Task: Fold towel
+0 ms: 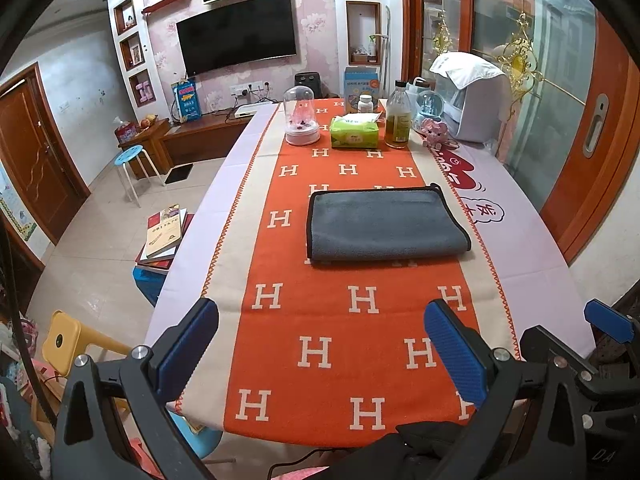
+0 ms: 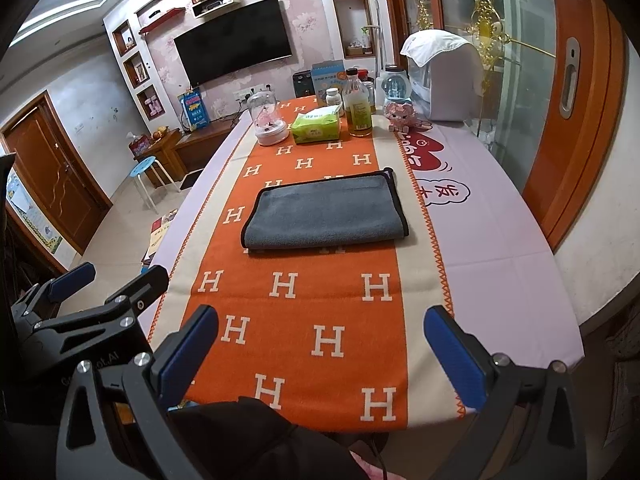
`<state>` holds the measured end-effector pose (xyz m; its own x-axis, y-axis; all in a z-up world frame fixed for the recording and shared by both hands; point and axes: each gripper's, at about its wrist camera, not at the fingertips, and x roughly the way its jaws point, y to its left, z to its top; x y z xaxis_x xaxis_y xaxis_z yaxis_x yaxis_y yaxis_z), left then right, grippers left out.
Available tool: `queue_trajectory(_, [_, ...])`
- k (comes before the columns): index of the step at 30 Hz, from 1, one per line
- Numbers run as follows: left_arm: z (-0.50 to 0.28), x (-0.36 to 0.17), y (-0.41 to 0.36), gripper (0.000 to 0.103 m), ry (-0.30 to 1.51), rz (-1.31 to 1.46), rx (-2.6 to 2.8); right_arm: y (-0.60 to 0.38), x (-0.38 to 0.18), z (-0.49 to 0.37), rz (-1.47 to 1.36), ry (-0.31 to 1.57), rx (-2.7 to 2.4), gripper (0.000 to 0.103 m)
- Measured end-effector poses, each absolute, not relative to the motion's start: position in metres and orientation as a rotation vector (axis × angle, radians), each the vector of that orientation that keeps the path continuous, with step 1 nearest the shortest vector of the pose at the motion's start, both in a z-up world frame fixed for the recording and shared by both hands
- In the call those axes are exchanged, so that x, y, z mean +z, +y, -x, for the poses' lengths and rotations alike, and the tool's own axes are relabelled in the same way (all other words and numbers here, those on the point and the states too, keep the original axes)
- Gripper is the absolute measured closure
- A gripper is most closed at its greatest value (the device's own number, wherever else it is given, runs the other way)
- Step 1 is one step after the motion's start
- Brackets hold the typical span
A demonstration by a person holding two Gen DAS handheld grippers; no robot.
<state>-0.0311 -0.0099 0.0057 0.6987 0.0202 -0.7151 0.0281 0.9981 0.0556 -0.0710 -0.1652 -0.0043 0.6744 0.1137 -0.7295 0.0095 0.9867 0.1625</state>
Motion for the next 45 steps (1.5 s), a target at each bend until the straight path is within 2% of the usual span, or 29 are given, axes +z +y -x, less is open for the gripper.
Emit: queue_trajectory(45, [0.023,-0.006,-0.009,0.001,0.832,-0.059,-0.011,-0.163,-0.014,0.069,-0.159,0.859,0.051,0.0])
